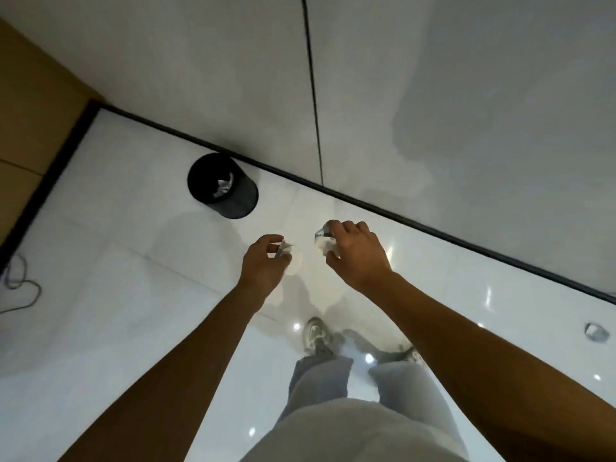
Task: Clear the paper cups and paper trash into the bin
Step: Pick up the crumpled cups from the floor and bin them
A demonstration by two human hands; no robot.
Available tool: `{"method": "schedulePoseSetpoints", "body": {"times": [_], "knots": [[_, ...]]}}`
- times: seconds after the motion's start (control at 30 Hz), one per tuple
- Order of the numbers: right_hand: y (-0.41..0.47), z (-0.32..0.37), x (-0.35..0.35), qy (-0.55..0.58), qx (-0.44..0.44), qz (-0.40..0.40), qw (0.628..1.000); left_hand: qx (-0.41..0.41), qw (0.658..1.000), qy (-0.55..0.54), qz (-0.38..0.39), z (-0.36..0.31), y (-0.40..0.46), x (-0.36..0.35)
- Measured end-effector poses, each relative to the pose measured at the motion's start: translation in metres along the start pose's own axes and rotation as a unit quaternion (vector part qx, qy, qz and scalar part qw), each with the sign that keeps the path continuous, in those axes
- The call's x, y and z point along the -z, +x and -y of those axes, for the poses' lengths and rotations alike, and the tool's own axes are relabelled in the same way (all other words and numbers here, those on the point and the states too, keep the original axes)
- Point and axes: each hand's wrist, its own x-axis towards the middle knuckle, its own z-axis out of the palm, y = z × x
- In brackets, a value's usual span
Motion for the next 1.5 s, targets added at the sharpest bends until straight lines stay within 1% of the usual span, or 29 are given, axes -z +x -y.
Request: {"method": "schedulePoseSetpoints", "body": {"times": [0.1, 0.27, 0.43, 0.53, 0.67, 0.77, 0.83, 1.0, 1.2, 1.37, 1.5], "knots": [[0.036, 0.045, -0.013, -0.017, 0.035, 0.013, 0.999, 0.012, 0.999, -0.033, -0.028, 0.014, 0.021, 0.050], [0.091, 0.100, -0.034, -0.026, 0.082, 0.054, 0.995, 0.058, 0.992, -0.089, -0.063, 0.029, 0.059, 0.107], [0.165, 0.130, -0.036, -0.026, 0.111, 0.097, 0.989, 0.070, 0.988, -0.101, -0.094, 0.020, 0.106, 0.146], [0.215, 0.151, -0.033, -0.013, 0.125, 0.112, 0.986, 0.073, 0.984, -0.097, -0.133, 0.009, 0.139, 0.170], [0.278, 0.174, -0.035, -0.045, 0.162, 0.122, 0.978, 0.087, 0.977, -0.116, -0.157, -0.005, 0.182, 0.195], [0.315, 0.191, -0.044, -0.069, 0.201, 0.112, 0.971, 0.103, 0.972, -0.131, -0.166, -0.007, 0.209, 0.211], [0.339, 0.201, -0.052, -0.078, 0.210, 0.128, 0.966, 0.117, 0.968, -0.142, -0.170, -0.003, 0.228, 0.220], [0.394, 0.223, -0.085, -0.059, 0.196, 0.159, 0.966, 0.132, 0.967, -0.139, -0.166, 0.016, 0.280, 0.245], [0.460, 0.249, -0.143, -0.052, 0.154, 0.154, 0.975, 0.150, 0.969, -0.133, -0.146, 0.042, 0.341, 0.273], [0.501, 0.269, -0.187, -0.079, 0.078, 0.171, 0.979, 0.144, 0.976, -0.102, -0.127, 0.058, 0.381, 0.292], [0.509, 0.271, -0.199, -0.080, 0.024, 0.198, 0.977, 0.135, 0.980, -0.096, -0.113, 0.060, 0.406, 0.304]]}}
